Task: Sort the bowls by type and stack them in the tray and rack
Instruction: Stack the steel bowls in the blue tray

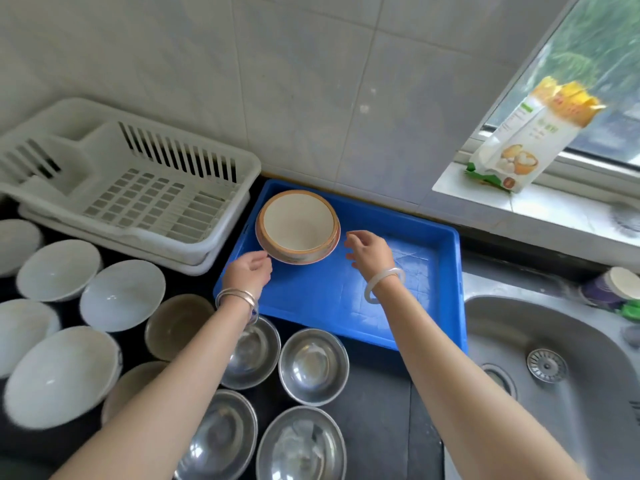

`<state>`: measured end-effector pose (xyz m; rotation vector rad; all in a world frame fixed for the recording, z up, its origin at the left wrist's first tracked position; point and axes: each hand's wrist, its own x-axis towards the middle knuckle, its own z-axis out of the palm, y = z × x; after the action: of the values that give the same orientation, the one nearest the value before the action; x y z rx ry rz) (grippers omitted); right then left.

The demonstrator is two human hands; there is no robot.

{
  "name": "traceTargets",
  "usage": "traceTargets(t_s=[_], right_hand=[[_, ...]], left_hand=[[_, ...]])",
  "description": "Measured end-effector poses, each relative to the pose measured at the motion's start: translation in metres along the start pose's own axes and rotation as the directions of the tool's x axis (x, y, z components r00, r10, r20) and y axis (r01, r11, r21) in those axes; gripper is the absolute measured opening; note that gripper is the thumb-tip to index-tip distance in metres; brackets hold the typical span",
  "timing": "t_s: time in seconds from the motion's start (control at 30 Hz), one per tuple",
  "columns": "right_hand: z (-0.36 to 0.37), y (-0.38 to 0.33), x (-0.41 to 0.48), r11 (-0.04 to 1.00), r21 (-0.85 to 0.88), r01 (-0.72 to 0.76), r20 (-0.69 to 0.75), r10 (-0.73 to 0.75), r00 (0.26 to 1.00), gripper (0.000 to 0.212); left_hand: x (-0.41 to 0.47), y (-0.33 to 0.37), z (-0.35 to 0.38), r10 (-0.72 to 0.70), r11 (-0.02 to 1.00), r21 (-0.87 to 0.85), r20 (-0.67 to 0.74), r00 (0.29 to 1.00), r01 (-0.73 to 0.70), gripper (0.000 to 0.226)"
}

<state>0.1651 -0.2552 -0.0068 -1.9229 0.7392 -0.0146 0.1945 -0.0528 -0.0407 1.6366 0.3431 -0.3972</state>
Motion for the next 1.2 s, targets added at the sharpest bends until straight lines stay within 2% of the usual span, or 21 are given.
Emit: traceTargets(t_s=[0.07, 0.17, 0.27, 0.33, 0.4, 0.47, 0.53, 0.67, 0.77, 0.87, 1.03, 1.2], right_hand=[[-0.009, 0.007, -0.023, 0.999, 0.047, 0.011, 0.026, -0.012, 1.000, 0.016], [-0.018, 0.026, -0.059, 0.997, 0.082, -0.006, 0.068, 0.000, 0.998, 0.014], [-0.020, 0.057, -0.095, 0.997, 0.048, -0.062, 0.123, 0.056, 0.991, 0.012], [-0.016, 0.085, -0.117, 0.991, 0.006, -0.132, 0.147, 0.129, 0.981, 0.013], [-0.009, 0.110, -0.134, 0.979, -0.076, -0.188, 0.128, 0.197, 0.972, 0.013], [-0.004, 0.129, -0.146, 0.958, -0.213, -0.191, 0.112, 0.218, 0.970, 0.011], [0.002, 0.139, -0.153, 0.940, -0.277, -0.198, 0.120, 0.239, 0.964, 0.017], [0.013, 0.142, -0.153, 0.936, -0.137, -0.324, 0.155, 0.343, 0.926, 0.021], [0.019, 0.137, -0.150, 0.926, -0.037, -0.377, 0.156, 0.378, 0.913, 0.007], [0.019, 0.132, -0.149, 0.909, 0.053, -0.413, 0.121, 0.404, 0.907, 0.029], [0.007, 0.118, -0.157, 0.907, 0.063, -0.417, 0.086, 0.411, 0.908, 0.024], [-0.011, 0.107, -0.167, 0.912, 0.050, -0.406, 0.113, 0.399, 0.910, 0.019]], left_hand=[[-0.030, -0.008, -0.005, -0.045, 0.999, -0.023, 0.017, 0.999, 0.046, 0.032], [-0.076, -0.029, -0.013, -0.110, 0.993, 0.046, 0.046, 0.993, 0.108, 0.028], [-0.115, -0.057, -0.022, -0.124, 0.956, 0.274, 0.037, 0.992, 0.109, 0.024], [-0.134, -0.075, -0.027, -0.104, 0.886, 0.460, 0.062, 0.993, 0.064, 0.023], [-0.145, -0.088, -0.028, -0.109, 0.853, 0.520, 0.099, 0.989, 0.042, 0.025], [-0.152, -0.097, -0.026, -0.126, 0.828, 0.560, 0.119, 0.985, 0.038, 0.029], [-0.155, -0.103, -0.025, -0.126, 0.786, 0.618, 0.144, 0.981, 0.011, 0.031], [-0.158, -0.109, -0.022, -0.097, 0.712, 0.700, 0.167, 0.981, -0.049, 0.029], [-0.158, -0.109, -0.021, -0.069, 0.679, 0.731, 0.153, 0.986, -0.066, 0.026], [-0.158, -0.108, -0.022, -0.065, 0.665, 0.743, 0.158, 0.985, -0.075, 0.025], [-0.157, -0.111, -0.028, -0.077, 0.663, 0.743, 0.194, 0.978, -0.095, 0.024], [-0.154, -0.112, -0.028, -0.087, 0.666, 0.739, 0.216, 0.973, -0.104, 0.019]])
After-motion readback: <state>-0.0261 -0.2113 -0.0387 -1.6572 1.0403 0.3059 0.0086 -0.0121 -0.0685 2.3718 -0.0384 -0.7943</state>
